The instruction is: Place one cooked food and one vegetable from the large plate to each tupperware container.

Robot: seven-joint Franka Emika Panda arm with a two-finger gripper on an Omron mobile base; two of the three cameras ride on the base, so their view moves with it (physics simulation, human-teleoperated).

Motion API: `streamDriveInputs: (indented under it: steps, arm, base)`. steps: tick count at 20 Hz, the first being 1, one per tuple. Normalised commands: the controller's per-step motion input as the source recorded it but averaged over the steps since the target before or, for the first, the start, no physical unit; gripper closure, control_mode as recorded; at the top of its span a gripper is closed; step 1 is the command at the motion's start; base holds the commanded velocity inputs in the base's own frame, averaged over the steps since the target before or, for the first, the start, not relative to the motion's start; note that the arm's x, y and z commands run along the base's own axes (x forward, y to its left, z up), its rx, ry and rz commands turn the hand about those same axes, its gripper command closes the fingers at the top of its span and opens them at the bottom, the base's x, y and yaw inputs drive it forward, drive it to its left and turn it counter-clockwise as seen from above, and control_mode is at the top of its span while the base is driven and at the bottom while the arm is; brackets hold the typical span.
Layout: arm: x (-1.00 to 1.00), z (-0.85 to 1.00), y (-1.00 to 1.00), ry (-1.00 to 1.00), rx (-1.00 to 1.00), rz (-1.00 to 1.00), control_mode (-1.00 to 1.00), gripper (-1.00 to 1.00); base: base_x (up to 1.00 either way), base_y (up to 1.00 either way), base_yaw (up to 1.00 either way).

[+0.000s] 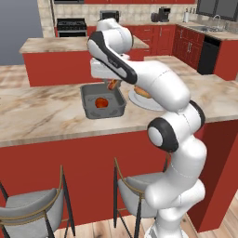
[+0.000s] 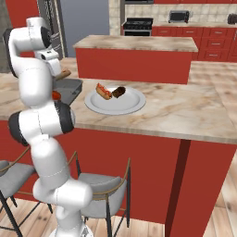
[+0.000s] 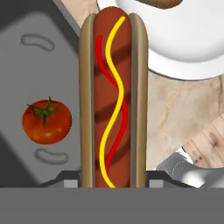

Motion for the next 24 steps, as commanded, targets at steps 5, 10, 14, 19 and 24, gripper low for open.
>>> streamDriveInputs:
  steps: [5, 10, 14, 19, 24]
  arm:
    - [0.44, -0.29, -0.14, 0.01, -0.01, 0.09, -1.0, 1.0]
    - [0.08, -0.26, 0.0, 0.0, 0.0, 0.14, -1.0, 1.0]
    - [0.0, -0.28, 0.0, 0.02, 0.0, 0.11, -1.0, 1.0]
    - [-0.01, -0.38, -0.1, 0.01, 0.0, 0.02, -1.0, 1.0]
    - [0.04, -0.06, -0.02, 0.01, 0.0, 0.04, -1.0, 1.0]
  base:
    - [0.0, 0.0, 0.0]
    - [0.0, 0.0, 0.0]
    - [0.0, 0.0, 0.0]
    - [0.0, 0.0, 0.0]
    - [0.0, 0.0, 0.0]
